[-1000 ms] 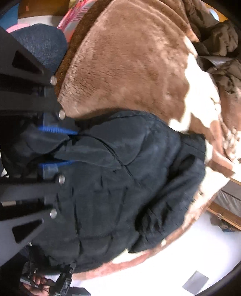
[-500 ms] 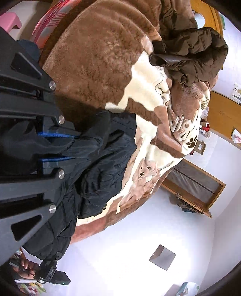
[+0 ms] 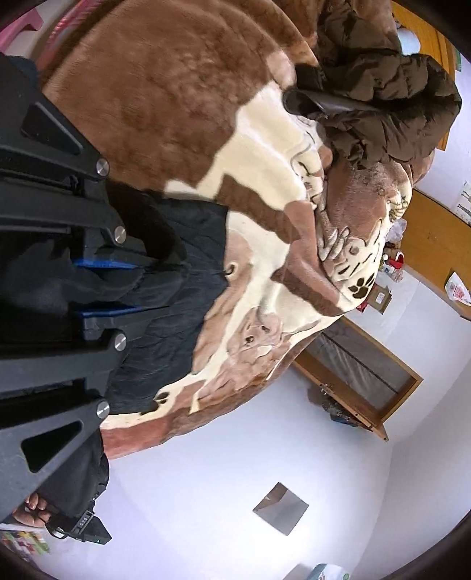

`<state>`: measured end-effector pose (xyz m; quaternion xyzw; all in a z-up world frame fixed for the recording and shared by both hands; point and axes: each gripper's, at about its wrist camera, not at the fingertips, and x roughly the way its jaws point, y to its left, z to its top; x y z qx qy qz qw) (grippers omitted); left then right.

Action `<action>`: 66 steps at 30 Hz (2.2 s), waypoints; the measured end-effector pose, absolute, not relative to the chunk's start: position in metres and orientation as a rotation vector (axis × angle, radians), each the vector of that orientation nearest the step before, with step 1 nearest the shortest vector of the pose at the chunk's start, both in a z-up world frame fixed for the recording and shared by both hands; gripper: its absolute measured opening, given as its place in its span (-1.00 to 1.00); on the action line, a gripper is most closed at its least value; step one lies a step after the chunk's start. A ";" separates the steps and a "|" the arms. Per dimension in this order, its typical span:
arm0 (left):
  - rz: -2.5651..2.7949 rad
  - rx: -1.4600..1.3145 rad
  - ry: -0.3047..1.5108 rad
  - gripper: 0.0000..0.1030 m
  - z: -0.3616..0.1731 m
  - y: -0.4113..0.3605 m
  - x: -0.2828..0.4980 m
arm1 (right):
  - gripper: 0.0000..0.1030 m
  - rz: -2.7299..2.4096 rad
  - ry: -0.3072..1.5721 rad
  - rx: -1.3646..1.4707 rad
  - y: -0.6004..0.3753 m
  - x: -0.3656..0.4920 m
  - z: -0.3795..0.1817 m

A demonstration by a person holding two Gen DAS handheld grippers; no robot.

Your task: Fold large clothes

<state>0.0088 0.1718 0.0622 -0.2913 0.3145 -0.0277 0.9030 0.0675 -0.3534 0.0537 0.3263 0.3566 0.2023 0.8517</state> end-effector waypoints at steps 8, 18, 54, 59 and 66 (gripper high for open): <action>-0.011 -0.645 0.722 -0.67 0.041 0.186 0.112 | -0.76 0.342 0.850 0.741 -0.342 0.177 0.040; 0.073 -0.682 0.920 -0.53 -0.058 0.197 0.212 | -0.65 0.244 1.063 0.838 -0.335 0.280 -0.060; -0.172 -0.411 0.801 0.27 0.010 0.119 0.194 | 0.10 0.358 0.776 0.168 -0.252 0.204 0.008; -0.246 -0.276 0.871 0.27 -0.021 0.065 0.217 | 0.10 0.321 0.892 0.087 -0.234 0.236 -0.027; -0.095 -0.223 0.874 0.27 -0.028 0.083 0.251 | 0.10 0.285 0.860 0.042 -0.242 0.254 -0.020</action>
